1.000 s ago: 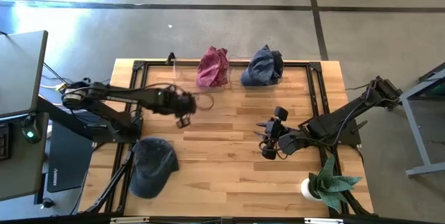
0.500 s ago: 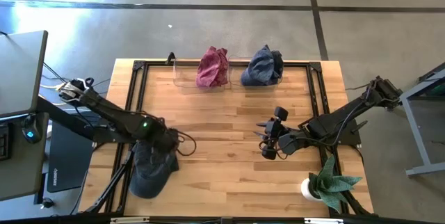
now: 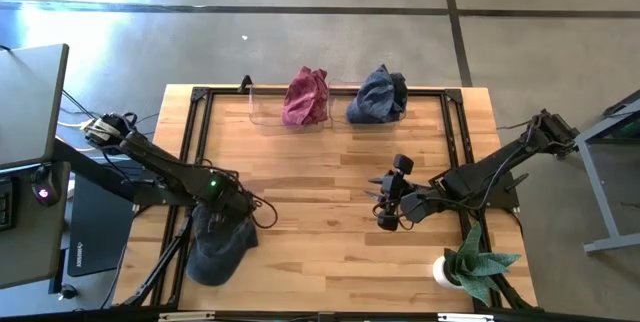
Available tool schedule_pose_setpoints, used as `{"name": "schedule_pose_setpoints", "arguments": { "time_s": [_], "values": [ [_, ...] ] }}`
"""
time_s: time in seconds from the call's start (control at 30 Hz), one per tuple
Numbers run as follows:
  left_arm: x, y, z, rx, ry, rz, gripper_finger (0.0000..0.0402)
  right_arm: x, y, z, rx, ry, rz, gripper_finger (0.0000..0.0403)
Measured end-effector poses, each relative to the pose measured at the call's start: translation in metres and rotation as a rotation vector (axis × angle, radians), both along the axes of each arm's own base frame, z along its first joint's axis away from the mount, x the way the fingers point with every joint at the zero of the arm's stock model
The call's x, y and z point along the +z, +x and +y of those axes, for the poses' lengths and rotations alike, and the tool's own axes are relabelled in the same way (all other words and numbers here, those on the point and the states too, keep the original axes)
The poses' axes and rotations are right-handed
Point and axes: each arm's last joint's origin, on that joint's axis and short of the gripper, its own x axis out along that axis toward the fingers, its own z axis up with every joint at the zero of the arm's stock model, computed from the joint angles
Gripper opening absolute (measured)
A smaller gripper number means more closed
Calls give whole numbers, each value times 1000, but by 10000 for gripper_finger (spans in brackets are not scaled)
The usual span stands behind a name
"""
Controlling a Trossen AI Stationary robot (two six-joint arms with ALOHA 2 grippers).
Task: Pick & Place hat
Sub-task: Put the blue cap into the right transparent bin
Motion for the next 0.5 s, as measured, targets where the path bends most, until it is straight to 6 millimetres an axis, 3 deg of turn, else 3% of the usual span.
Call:
{"name": "schedule_pose_setpoints", "arguments": {
  "time_s": [0.13,0.37,0.5],
  "values": [
    [0,6,-3,-98,-46,-54,194,0,0,0,-2,0,-1,138],
    [3,8,-6,-151,-110,-57,22,1,1,0,-2,3,-8,138],
    [29,24,-10,-166,-36,-195,18,1,1,0,3,-6,-13,138]
  ]
}}
